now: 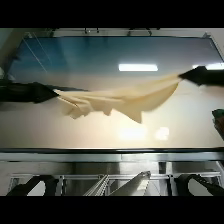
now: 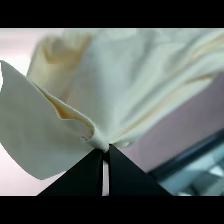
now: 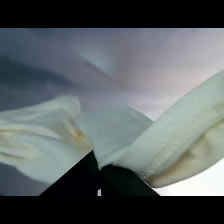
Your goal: Fold the shirts.
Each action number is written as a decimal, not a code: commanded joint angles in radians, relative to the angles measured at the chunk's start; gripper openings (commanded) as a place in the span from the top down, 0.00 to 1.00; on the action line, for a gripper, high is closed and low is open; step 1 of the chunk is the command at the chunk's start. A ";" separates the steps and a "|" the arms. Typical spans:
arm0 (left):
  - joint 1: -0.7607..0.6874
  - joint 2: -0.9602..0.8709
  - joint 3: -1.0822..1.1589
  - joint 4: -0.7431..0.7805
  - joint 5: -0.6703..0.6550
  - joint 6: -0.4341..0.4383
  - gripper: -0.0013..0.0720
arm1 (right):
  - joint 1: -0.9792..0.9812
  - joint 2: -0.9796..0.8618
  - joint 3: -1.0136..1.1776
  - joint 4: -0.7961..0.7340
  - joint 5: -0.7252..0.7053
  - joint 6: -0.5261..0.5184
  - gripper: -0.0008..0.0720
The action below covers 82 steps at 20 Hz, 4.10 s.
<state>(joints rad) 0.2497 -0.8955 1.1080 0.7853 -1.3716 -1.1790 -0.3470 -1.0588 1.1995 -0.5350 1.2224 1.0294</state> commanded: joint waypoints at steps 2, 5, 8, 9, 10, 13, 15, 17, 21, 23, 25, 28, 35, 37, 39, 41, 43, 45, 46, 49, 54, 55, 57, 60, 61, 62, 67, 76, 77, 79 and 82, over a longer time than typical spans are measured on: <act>0.177 0.430 0.025 0.000 0.167 -0.017 0.96 | -0.073 0.294 0.104 0.206 -0.082 -0.066 0.97; 0.216 0.580 0.025 0.002 0.249 -0.006 0.95 | -0.072 0.414 0.104 0.207 -0.097 -0.065 0.97; 0.185 0.586 0.011 0.003 0.226 0.019 0.95 | -0.020 0.420 0.097 0.183 -0.039 -0.059 0.97; 0.161 0.561 -0.008 -0.001 0.217 0.019 0.95 | 0.013 0.402 0.081 0.177 -0.025 -0.049 0.97; 0.126 0.524 -0.037 -0.001 0.213 0.024 0.95 | 0.050 0.377 0.054 0.176 -0.016 -0.049 0.97; -0.023 0.375 -0.129 0.001 0.229 0.105 0.96 | 0.151 0.296 -0.069 0.121 -0.023 -0.050 0.97; -0.135 0.241 -0.170 0.022 0.292 0.136 0.96 | 0.192 0.219 -0.161 0.036 -0.083 -0.049 0.97; -0.218 0.087 -0.175 0.087 0.329 0.135 0.96 | 0.197 0.115 -0.225 -0.071 -0.172 -0.027 0.97; -0.232 -0.219 -0.163 0.115 0.297 0.134 0.28 | 0.112 -0.105 -0.219 -0.214 -0.186 0.059 0.13; -0.160 -0.322 -0.106 0.115 0.227 0.121 0.00 | 0.037 -0.140 -0.219 -0.215 -0.117 0.059 0.13; -0.069 -0.395 -0.053 0.112 0.138 0.102 0.01 | -0.022 -0.147 -0.242 -0.214 -0.042 0.055 0.13; 0.000 -0.486 -0.041 0.104 0.086 0.085 0.01 | 0.000 -0.145 -0.365 -0.201 -0.046 0.055 0.13; -0.103 -0.701 -0.036 -0.137 0.202 0.163 0.01 | 0.331 -0.259 -0.589 -0.082 -0.285 0.055 0.14; -0.132 -0.758 0.013 -0.182 0.201 0.176 0.01 | 0.434 -0.331 -0.584 0.014 -0.345 0.025 0.36; -0.158 -0.799 0.068 -0.177 0.198 0.176 0.01 | 0.504 -0.401 -0.578 0.146 -0.370 -0.052 0.50; -0.164 -0.826 0.106 -0.178 0.171 0.175 0.03 | 0.526 -0.450 -0.572 0.238 -0.369 -0.105 0.50; -0.163 -0.840 0.138 -0.179 0.143 0.159 0.04 | 0.523 -0.464 -0.569 0.276 -0.359 -0.119 0.51; -0.153 -0.840 0.174 -0.179 0.100 0.138 0.39 | 0.523 -0.460 -0.554 0.278 -0.325 -0.144 0.76; -0.153 -0.838 0.198 -0.181 0.056 0.138 0.90 | 0.523 -0.455 -0.542 0.278 -0.290 -0.155 0.97; -0.142 -0.797 0.269 -0.185 -0.079 0.102 0.99 | 0.489 -0.385 -0.500 0.257 -0.158 -0.155 0.97; -0.072 -0.552 0.353 -0.183 -0.138 0.027 0.98 | 0.202 -0.044 -0.362 0.252 0.104 -0.066 0.98; -0.045 -0.499 0.371 -0.183 -0.148 0.013 0.98 | 0.118 0.043 -0.308 0.255 0.114 -0.043 0.98; 0.018 -0.386 0.409 -0.184 -0.161 -0.039 0.98 | -0.049 0.185 -0.197 0.341 0.119 -0.018 0.98; 0.095 -0.201 0.486 -0.185 -0.162 -0.045 0.98 | -0.245 0.346 -0.066 0.582 0.150 -0.019 0.98; 0.108 -0.141 0.518 -0.185 -0.153 -0.044 0.98 | -0.275 0.386 -0.034 0.637 0.147 -0.024 0.97; 0.117 -0.082 0.558 -0.185 -0.130 -0.041 0.98 | -0.288 0.415 0.000 0.691 0.147 -0.050 0.98; 0.091 0.088 0.788 -0.178 -0.103 -0.034 0.94 | -0.286 0.447 0.177 0.826 0.148 -0.091 0.97; -0.353 -0.266 0.821 0.181 -0.218 -0.087 0.94 | -0.047 0.274 0.113 0.288 0.058 -0.071 0.97; -0.379 -0.346 0.821 0.237 -0.218 -0.087 0.94 | -0.015 0.237 0.075 0.217 0.023 -0.071 0.97; -0.396 -0.515 0.821 0.299 -0.215 -0.085 0.94 | 0.035 0.150 -0.005 0.126 -0.066 -0.072 0.97; -0.360 -0.795 0.821 0.294 -0.181 -0.062 0.94 | 0.079 -0.055 -0.093 0.085 -0.212 -0.092 0.97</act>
<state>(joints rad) -0.1089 -1.4574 1.9274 1.0180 -1.5711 -1.2568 -0.3218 -0.9535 1.1843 -0.3435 1.1500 0.9565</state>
